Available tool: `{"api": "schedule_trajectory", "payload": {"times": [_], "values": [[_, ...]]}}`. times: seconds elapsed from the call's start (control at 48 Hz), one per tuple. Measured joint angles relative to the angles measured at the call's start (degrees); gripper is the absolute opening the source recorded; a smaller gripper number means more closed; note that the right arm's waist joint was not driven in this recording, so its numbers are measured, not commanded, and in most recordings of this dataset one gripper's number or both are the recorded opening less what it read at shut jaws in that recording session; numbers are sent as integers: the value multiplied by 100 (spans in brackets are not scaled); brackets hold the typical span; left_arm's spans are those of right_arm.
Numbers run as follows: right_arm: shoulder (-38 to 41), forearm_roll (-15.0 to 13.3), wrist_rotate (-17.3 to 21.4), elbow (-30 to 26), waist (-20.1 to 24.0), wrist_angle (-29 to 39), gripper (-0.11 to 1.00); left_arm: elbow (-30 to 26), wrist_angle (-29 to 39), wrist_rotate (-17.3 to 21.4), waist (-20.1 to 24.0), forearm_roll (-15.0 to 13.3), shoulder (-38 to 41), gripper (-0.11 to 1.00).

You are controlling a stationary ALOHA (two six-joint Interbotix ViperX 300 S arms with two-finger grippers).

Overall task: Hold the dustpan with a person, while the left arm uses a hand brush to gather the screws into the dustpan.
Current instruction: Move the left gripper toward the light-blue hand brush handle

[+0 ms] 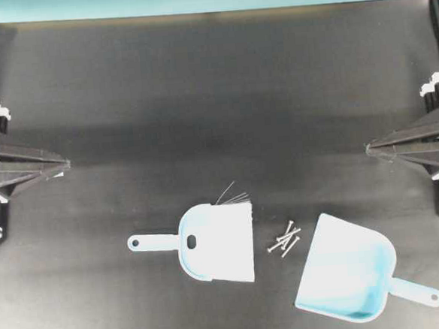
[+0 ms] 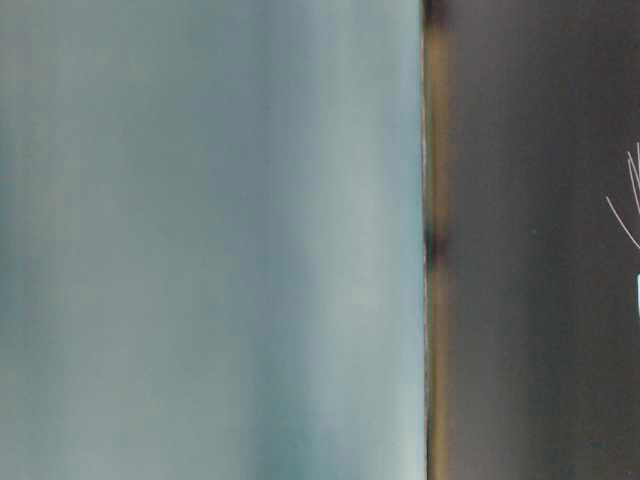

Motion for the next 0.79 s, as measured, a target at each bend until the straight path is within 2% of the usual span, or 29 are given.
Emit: {"api": "schedule_trajectory", "payload": {"times": [0.063,0.167,0.229,0.438,0.605,0.688,0.792], "values": [[-9,0,0,0,0,18,1,0,53,-35,-26,35,44,2],[-141,9,0,9,0,343,0,-35,870,-70,-422,202,703,0],[-246,0,9,9,-9,659,0,-62,1116,-158,-510,229,1107,0],[-633,9,0,18,-9,1521,0,-202,1274,-536,-519,229,2188,0],[-861,9,9,79,0,1837,0,-334,1283,-809,-527,229,2751,1],[-940,18,9,123,-9,1898,0,-457,1274,-1099,-527,229,3059,10],[-976,9,0,176,0,1934,0,-562,1257,-1292,-536,229,3480,35]]}}
